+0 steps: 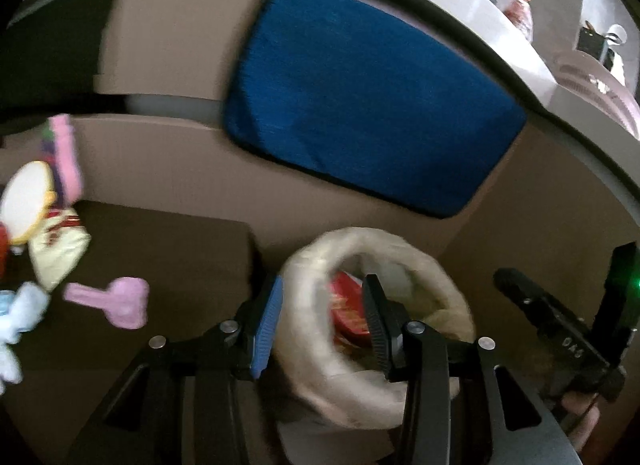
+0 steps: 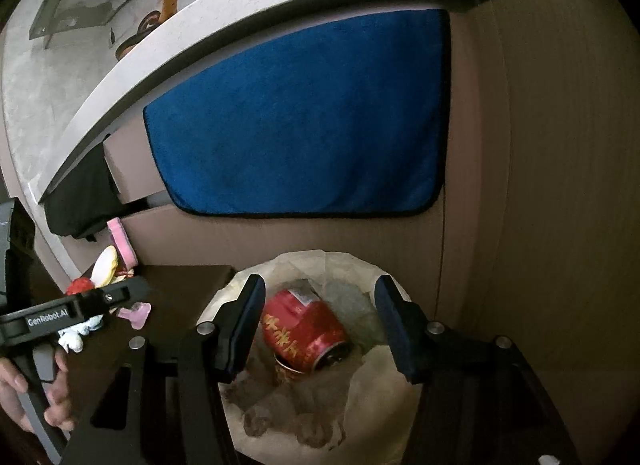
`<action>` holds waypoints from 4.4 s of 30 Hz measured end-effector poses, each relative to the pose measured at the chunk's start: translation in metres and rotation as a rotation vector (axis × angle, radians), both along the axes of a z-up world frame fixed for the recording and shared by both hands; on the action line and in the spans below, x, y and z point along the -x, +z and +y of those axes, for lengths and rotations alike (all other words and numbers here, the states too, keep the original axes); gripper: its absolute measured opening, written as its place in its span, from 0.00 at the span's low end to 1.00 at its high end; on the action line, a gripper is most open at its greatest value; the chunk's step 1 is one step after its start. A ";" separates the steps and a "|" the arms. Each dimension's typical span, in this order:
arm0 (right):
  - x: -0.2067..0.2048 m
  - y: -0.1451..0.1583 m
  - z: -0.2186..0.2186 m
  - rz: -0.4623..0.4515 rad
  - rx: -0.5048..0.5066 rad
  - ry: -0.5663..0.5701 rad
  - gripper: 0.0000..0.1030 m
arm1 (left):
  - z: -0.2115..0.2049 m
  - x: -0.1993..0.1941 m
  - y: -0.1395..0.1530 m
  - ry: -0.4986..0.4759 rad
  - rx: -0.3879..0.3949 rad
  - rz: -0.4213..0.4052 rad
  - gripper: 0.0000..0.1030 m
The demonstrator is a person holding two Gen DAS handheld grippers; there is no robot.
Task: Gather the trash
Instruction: 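Open the right tool to drop the red can while the left tool drops the red paper cup, then move both tools back toward the remaining trash on the table, then grasp the white-blue plastic wad with the right tool while the left tool grasps a white tissue, then carry the white tissue and white-blue wad over the bin with both tools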
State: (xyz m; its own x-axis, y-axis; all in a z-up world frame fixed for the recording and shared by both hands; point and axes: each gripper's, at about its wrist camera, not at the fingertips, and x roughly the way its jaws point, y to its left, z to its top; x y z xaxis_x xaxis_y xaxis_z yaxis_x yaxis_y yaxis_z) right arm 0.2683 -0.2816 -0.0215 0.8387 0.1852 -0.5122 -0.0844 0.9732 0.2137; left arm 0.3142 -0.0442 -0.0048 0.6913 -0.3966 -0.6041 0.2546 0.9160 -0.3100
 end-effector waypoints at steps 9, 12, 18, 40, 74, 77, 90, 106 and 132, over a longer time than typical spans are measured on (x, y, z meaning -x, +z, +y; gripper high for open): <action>0.010 0.004 0.026 -0.001 0.028 0.029 0.53 | 0.073 0.024 -0.002 0.161 -0.071 -0.016 0.41; 0.010 0.006 0.038 -0.005 0.004 0.046 0.53 | 0.108 0.033 -0.003 0.221 -0.064 -0.008 0.41; 0.000 0.009 0.084 -0.012 -0.051 0.106 0.54 | 0.192 0.063 -0.003 0.403 -0.077 -0.008 0.41; -0.012 -0.016 0.225 0.030 0.039 0.290 0.54 | 0.265 0.071 -0.062 0.316 -0.077 0.111 0.41; 0.049 -0.025 0.446 0.132 0.071 0.750 0.54 | 0.451 0.228 -0.002 0.460 -0.036 0.135 0.32; 0.060 -0.027 0.472 0.146 0.077 0.847 0.54 | 0.469 0.248 0.000 0.496 -0.018 0.101 0.32; 0.075 -0.079 0.566 0.320 0.150 1.015 0.44 | 0.463 0.299 -0.006 0.522 -0.037 0.083 0.32; 0.045 -0.011 0.377 0.105 0.098 0.571 0.38 | 0.372 0.212 -0.046 0.488 -0.119 0.135 0.32; 0.060 -0.008 0.261 0.064 -0.036 0.480 0.38 | 0.294 0.165 0.003 0.487 -0.234 0.033 0.20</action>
